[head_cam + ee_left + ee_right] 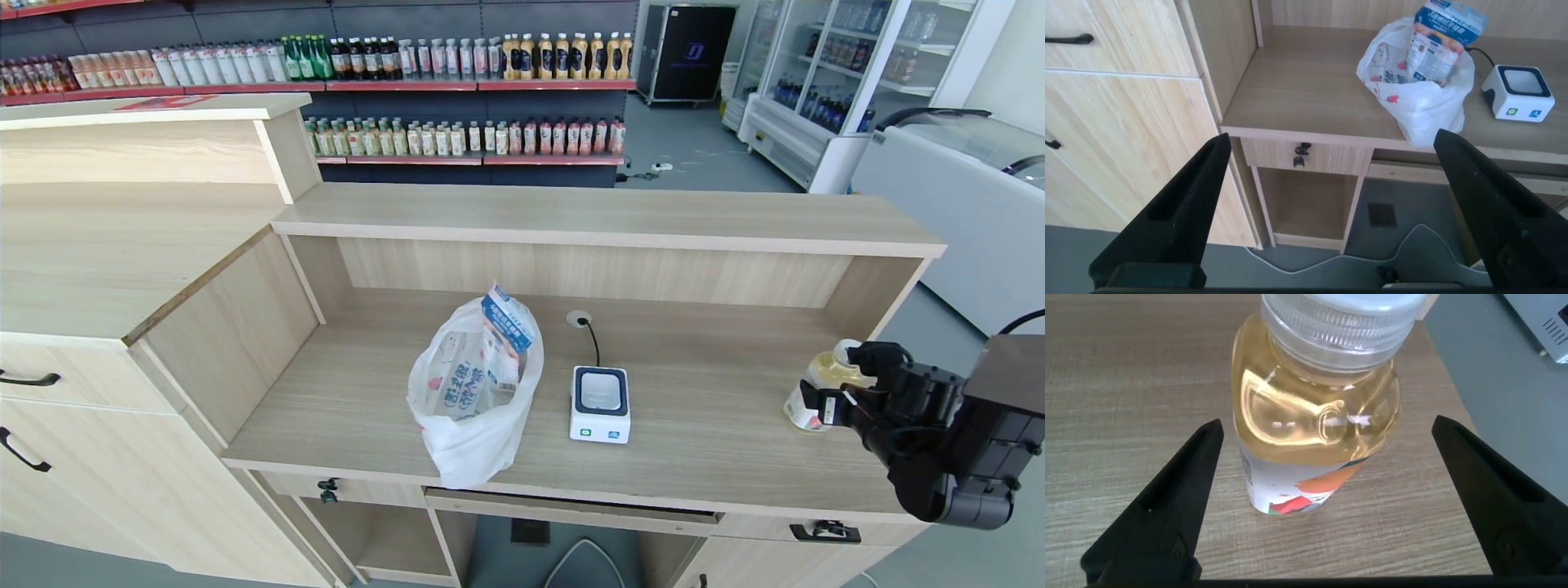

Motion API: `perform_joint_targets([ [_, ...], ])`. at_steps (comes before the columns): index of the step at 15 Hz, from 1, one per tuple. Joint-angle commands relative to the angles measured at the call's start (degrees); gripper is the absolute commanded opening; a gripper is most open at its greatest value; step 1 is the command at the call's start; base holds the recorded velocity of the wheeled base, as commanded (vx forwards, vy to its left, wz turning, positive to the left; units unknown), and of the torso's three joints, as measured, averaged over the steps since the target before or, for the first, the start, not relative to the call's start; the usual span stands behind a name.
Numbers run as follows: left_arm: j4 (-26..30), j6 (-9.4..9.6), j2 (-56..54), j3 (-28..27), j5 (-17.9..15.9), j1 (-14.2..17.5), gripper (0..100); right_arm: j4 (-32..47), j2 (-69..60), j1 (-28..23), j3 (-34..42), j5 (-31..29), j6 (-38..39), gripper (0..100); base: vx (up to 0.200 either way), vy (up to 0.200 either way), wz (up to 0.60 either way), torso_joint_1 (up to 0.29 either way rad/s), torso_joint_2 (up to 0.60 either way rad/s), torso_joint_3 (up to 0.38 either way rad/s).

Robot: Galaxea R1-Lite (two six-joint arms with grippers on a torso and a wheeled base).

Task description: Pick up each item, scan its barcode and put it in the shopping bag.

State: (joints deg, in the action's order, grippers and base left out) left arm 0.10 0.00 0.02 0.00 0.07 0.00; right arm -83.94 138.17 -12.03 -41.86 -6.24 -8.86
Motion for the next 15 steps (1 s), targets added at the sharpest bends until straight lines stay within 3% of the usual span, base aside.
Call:
perform_joint_targets([
  [1,-0.01,0.0,-0.02,0.0,0.01,0.0,100,-0.08,1.4,0.08,-1.47,0.09,-0.01,100,0.0,0.0,0.0,0.0,0.0,0.0],
  [8,-0.01,-0.09,-0.02,0.0,0.01,0.0,100,1.42,5.88,0.17,-8.67,1.41,-0.28,100,0.0,0.0,0.0,0.0,0.0,0.0],
  [15,-0.01,0.0,-0.02,0.0,0.01,0.0,100,1.5,9.4,1.84,-11.14,1.14,-1.6,100,0.0,0.0,0.0,0.0,0.0,0.0],
])
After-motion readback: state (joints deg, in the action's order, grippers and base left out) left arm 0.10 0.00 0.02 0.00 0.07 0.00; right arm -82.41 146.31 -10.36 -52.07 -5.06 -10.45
